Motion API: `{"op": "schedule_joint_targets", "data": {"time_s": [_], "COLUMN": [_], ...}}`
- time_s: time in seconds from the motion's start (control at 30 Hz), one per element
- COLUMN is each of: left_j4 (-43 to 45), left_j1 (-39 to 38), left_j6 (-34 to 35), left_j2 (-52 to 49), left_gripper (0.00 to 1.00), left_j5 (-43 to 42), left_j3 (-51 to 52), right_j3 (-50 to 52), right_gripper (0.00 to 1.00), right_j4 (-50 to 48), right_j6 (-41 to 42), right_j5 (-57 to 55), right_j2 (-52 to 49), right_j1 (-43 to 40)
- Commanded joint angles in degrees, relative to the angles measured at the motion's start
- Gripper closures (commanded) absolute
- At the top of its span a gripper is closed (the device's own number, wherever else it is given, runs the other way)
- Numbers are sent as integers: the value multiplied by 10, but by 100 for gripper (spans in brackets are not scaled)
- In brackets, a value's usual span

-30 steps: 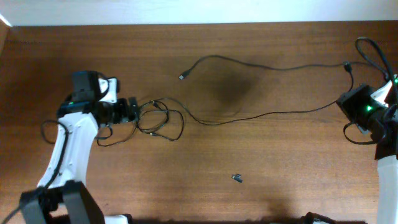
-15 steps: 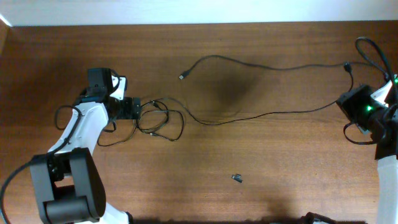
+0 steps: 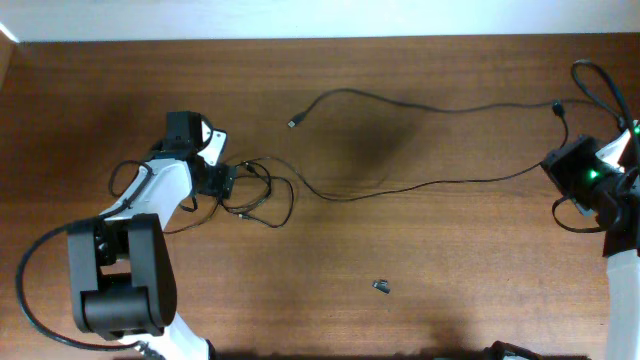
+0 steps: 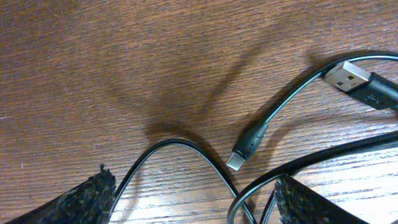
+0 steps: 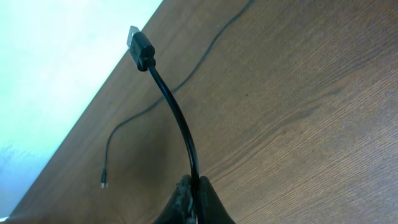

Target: Untangle cables

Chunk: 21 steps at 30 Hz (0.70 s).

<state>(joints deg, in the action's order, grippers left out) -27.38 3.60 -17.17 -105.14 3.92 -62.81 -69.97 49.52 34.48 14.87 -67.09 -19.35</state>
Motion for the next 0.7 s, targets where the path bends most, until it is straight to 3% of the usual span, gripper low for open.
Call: {"op": "schedule_joint_targets", "data": {"time_s": [0.0, 0.03, 0.1, 0.13, 0.37, 0.67], "left_j4": [2, 2, 2, 1, -6, 8], "left_j1": [-1, -1, -1, -1, -1, -1], "left_j6": [-3, -3, -3, -2, 29, 105], "left_j2": [-3, -3, -3, -3, 21, 349], "left_gripper": [43, 72, 96, 100, 100, 100], "left_j5": [6, 4, 4, 4, 26, 41], "left_j3": [-2, -2, -2, -2, -9, -41], "right_j3": [-11, -11, -11, -11, -11, -11], "right_gripper": [96, 96, 96, 96, 96, 96], "right_j4": [0, 0, 1, 1, 5, 5], "right_j6": [-2, -2, -2, -2, -2, -2], "right_j5": [-5, -5, -5, -5, -5, -5], "right_j2": [1, 1, 1, 1, 1, -3], "right_j1": [-2, -2, -2, -2, -2, -2]}}
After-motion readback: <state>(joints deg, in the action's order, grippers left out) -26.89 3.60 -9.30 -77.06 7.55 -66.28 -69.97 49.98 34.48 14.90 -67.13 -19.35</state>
